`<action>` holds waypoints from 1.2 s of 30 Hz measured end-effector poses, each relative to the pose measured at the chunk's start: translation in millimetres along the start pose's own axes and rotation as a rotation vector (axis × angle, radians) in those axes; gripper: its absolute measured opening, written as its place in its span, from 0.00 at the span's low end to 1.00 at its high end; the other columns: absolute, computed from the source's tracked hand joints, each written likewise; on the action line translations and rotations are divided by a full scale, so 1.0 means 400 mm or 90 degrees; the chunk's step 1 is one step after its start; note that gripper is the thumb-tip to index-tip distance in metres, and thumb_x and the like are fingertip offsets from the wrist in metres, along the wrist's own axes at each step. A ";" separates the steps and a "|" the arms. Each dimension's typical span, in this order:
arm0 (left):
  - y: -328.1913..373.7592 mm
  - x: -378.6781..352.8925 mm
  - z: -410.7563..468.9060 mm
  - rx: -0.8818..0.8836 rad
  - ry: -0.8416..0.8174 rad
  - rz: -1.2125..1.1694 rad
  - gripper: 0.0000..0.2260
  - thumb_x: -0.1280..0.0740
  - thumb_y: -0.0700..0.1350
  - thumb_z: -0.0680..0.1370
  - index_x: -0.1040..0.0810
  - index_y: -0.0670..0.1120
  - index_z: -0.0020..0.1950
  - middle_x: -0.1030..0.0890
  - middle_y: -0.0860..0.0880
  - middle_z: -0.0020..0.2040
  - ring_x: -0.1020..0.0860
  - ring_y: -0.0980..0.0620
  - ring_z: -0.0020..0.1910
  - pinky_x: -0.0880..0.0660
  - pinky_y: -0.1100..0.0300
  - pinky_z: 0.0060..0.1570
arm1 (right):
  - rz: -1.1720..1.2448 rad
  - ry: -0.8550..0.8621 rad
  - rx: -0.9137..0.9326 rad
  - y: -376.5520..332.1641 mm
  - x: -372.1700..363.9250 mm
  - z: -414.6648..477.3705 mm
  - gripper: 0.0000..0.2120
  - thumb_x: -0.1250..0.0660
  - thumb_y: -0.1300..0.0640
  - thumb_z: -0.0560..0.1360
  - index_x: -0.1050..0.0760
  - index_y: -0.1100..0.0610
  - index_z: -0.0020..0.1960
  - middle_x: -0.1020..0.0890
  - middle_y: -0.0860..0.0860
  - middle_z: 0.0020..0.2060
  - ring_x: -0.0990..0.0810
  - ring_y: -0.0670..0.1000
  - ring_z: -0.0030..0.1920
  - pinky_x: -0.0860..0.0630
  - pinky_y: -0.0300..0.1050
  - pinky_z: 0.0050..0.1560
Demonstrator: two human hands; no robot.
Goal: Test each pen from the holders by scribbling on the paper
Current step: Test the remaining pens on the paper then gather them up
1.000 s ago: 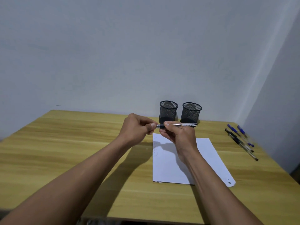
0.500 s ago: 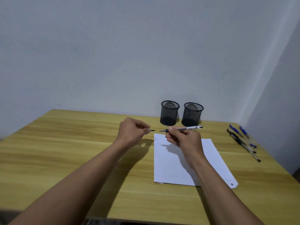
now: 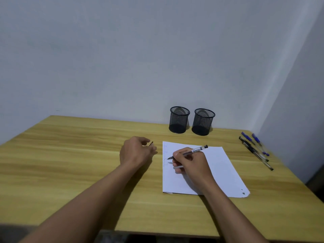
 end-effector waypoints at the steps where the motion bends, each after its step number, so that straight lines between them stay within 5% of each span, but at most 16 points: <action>1: 0.002 0.008 -0.019 -0.020 -0.005 0.012 0.17 0.28 0.60 0.72 0.16 0.53 0.56 0.15 0.55 0.54 0.18 0.52 0.53 0.23 0.56 0.50 | -0.013 -0.002 0.004 0.006 -0.002 -0.003 0.07 0.29 0.60 0.78 0.18 0.64 0.44 0.17 0.58 0.34 0.19 0.53 0.37 0.22 0.48 0.39; 6: 0.014 0.001 -0.157 -0.161 -0.088 0.095 0.25 0.36 0.67 0.71 0.19 0.56 0.62 0.19 0.54 0.63 0.22 0.52 0.64 0.25 0.53 0.60 | -0.117 0.011 0.030 0.013 -0.010 -0.017 0.08 0.29 0.59 0.77 0.21 0.62 0.42 0.16 0.58 0.32 0.19 0.53 0.33 0.23 0.46 0.34; 11: 0.003 -0.043 -0.201 -0.171 -0.158 0.222 0.33 0.40 0.73 0.71 0.29 0.61 0.72 0.34 0.50 0.77 0.41 0.48 0.78 0.44 0.44 0.75 | -0.193 0.001 0.027 0.016 -0.015 -0.018 0.12 0.29 0.51 0.74 0.19 0.56 0.36 0.15 0.54 0.31 0.15 0.57 0.36 0.19 0.59 0.41; 15: -0.003 -0.048 -0.202 -0.172 -0.170 0.216 0.32 0.41 0.73 0.71 0.30 0.62 0.72 0.36 0.50 0.78 0.44 0.48 0.79 0.46 0.44 0.76 | -0.227 -0.021 0.016 0.027 -0.024 -0.021 0.10 0.28 0.47 0.69 0.20 0.53 0.37 0.15 0.53 0.33 0.14 0.57 0.40 0.18 0.68 0.46; 22: 0.000 -0.050 -0.201 -0.176 -0.183 0.229 0.31 0.41 0.72 0.73 0.31 0.62 0.73 0.38 0.51 0.79 0.45 0.49 0.79 0.48 0.45 0.77 | -0.265 0.006 0.045 0.007 -0.020 -0.022 0.10 0.29 0.50 0.75 0.21 0.54 0.39 0.15 0.51 0.32 0.16 0.51 0.33 0.18 0.61 0.41; 36: -0.006 -0.047 -0.205 -0.170 -0.177 0.220 0.32 0.41 0.74 0.71 0.31 0.63 0.72 0.38 0.52 0.79 0.45 0.52 0.79 0.48 0.46 0.77 | -0.246 0.007 0.014 0.034 -0.006 -0.019 0.11 0.29 0.46 0.68 0.21 0.55 0.37 0.15 0.53 0.33 0.14 0.57 0.40 0.17 0.67 0.44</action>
Point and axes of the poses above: each hand's wrist, its own z-axis towards the middle knuckle, its own x-axis out of the back of the hand, y = z × x, the point moved 10 cm from there along z, towards the middle knuckle
